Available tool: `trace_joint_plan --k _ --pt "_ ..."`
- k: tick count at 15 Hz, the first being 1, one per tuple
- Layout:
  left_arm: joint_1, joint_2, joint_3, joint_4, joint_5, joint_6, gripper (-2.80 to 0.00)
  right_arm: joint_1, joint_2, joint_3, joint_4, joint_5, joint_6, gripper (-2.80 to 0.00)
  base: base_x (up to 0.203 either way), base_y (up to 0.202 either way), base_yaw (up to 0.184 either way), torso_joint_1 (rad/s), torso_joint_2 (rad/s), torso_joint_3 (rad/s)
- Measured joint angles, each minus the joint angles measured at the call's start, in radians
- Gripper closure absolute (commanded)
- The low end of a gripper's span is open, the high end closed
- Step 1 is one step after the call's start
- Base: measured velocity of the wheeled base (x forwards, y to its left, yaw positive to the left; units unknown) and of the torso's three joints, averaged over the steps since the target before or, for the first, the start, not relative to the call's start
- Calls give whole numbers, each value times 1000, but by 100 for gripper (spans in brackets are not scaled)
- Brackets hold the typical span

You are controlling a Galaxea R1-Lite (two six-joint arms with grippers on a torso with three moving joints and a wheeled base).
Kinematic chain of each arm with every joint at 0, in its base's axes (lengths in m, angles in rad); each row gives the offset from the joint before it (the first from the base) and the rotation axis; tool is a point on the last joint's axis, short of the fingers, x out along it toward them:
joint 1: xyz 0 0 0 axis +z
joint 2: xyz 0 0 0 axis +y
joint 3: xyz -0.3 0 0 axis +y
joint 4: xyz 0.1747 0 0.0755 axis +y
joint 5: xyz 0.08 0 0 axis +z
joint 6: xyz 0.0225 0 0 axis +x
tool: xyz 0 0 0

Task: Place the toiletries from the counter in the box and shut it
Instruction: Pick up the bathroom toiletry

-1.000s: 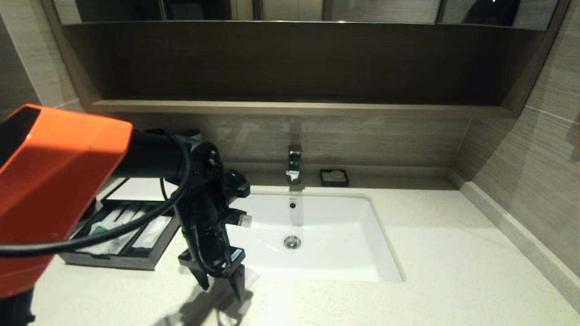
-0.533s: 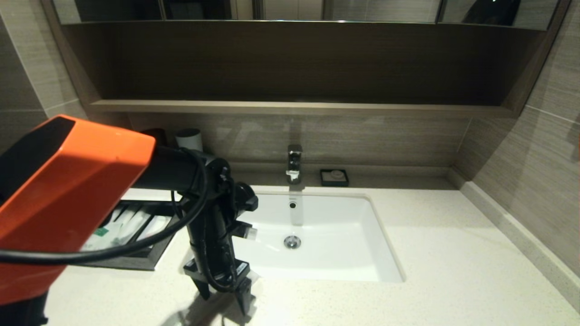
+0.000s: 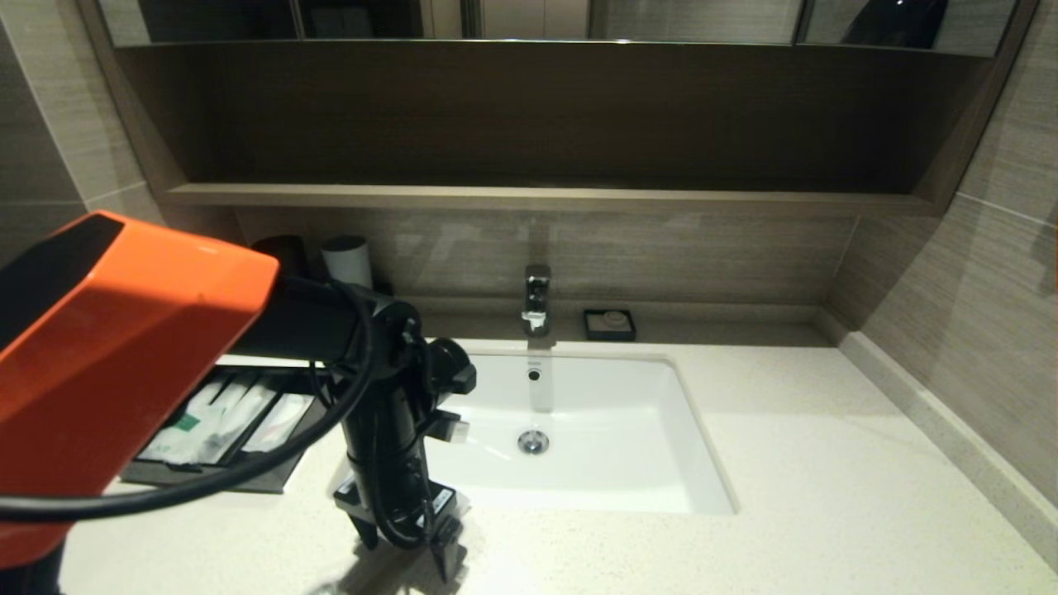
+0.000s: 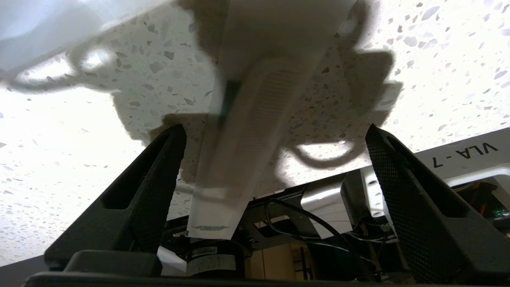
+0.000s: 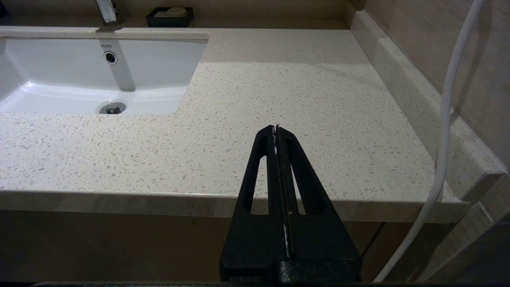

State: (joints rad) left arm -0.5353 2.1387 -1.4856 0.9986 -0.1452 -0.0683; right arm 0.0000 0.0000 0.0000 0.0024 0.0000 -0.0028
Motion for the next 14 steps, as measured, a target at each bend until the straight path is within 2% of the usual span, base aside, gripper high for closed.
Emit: trace_joint_plan --k 2,3,14 --pt "0 -2 18 -27 12 0 -280 0 0 0 0 0 0 0 0 0 0 0 0 0" --pt "0 -3 24 -38 15 -1 0 0 0 0 0 0 0 0 0 0 0 0 0 0" --pt "-3 -1 41 -57 15 -1 0 0 0 0 0 0 -1 0 0 0 0 0 0 0"
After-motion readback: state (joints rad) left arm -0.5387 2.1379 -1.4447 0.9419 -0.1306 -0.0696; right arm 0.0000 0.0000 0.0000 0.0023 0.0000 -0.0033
